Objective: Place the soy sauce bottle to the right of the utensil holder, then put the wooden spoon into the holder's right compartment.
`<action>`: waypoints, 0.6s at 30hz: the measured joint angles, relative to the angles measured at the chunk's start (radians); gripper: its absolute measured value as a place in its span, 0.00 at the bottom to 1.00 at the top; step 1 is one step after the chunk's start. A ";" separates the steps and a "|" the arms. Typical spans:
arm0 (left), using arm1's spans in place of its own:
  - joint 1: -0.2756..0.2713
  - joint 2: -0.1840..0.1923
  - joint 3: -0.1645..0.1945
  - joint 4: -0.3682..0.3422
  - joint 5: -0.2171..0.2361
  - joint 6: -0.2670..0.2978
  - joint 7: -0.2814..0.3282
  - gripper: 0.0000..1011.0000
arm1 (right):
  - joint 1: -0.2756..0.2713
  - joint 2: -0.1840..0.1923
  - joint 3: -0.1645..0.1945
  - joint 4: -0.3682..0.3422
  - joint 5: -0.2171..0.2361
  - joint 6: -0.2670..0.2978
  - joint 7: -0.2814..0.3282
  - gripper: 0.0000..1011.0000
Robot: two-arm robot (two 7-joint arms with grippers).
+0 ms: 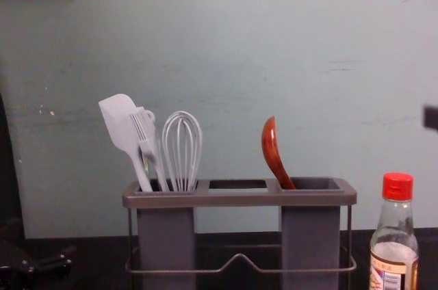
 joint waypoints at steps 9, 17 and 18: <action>0.000 0.000 0.000 0.000 0.000 0.000 0.000 0.99 | -0.108 -0.046 0.028 0.090 -0.062 -0.134 -0.031 0.99; 0.000 0.000 0.000 0.000 0.000 0.000 0.000 0.99 | -0.102 -0.088 0.041 0.207 -0.057 -0.209 -0.014 0.99; 0.000 0.000 0.000 0.000 0.000 0.000 0.000 0.99 | -0.100 -0.090 0.041 0.216 -0.058 -0.212 -0.011 0.99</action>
